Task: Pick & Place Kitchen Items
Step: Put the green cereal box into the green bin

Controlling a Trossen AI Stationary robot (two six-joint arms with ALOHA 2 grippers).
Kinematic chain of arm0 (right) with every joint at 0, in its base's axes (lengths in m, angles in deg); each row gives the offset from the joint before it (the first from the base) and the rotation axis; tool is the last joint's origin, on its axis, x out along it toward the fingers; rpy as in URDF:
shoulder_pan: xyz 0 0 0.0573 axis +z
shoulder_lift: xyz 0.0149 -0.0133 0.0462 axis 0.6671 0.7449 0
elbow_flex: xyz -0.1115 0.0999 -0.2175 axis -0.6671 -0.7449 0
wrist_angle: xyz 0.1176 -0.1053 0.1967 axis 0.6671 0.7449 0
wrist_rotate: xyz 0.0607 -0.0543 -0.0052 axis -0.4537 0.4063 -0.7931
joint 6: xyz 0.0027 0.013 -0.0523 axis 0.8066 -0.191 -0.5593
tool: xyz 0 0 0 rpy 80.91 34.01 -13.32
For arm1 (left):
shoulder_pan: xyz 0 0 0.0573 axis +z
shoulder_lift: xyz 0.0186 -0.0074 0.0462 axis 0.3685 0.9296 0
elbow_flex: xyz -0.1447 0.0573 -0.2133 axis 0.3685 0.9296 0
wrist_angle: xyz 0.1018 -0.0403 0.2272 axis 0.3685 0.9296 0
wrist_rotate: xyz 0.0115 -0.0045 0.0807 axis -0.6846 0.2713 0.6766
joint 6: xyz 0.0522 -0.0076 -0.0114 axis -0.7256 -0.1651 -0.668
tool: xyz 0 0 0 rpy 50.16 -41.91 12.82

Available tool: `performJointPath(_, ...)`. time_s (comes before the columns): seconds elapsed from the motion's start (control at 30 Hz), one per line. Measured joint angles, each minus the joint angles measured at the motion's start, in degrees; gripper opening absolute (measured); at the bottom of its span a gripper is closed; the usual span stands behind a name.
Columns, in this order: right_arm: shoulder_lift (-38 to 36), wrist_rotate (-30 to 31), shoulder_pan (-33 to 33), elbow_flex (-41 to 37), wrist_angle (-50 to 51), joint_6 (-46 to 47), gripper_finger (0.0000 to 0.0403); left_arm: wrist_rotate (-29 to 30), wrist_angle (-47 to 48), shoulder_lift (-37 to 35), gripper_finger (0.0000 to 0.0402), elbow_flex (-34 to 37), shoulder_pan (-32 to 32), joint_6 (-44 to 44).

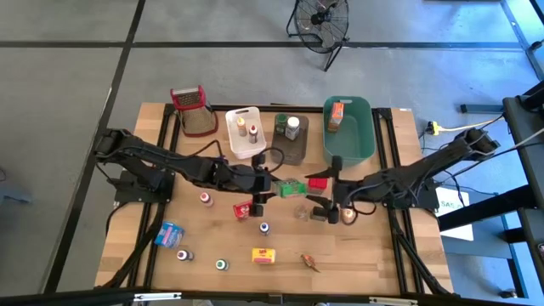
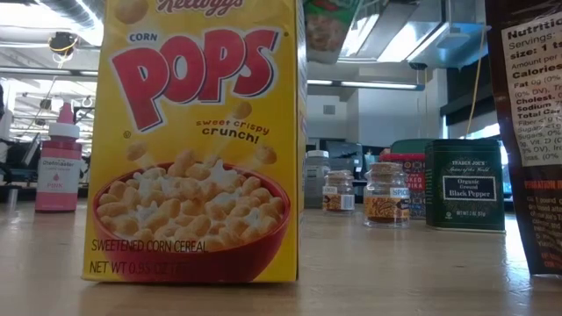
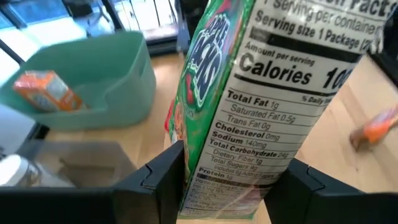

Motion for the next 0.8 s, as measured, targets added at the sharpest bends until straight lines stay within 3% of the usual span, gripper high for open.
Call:
performJointPath(0.2,0.26,-0.02,0.00,8.73,16.77,9.04,0.0263,-1.02,7.86,-0.05,0.0173,-1.17,0.05,0.50)
performJointPath(0.57,2.34,-1.31,-2.62,14.43,25.13,18.00,0.0268,-0.43,10.73,-0.04,0.0173,-1.46,0.04,0.92)
performJointPath(0.7,4.45,-5.50,-3.84,15.04,25.54,17.83,0.0288,-0.42,10.65,-0.04,0.0173,-1.46,0.00,1.03)
performJointPath(0.8,6.02,-5.40,-4.42,15.83,25.07,17.57,0.0310,-0.38,10.63,-0.04,0.0173,-1.46,0.00,1.21)
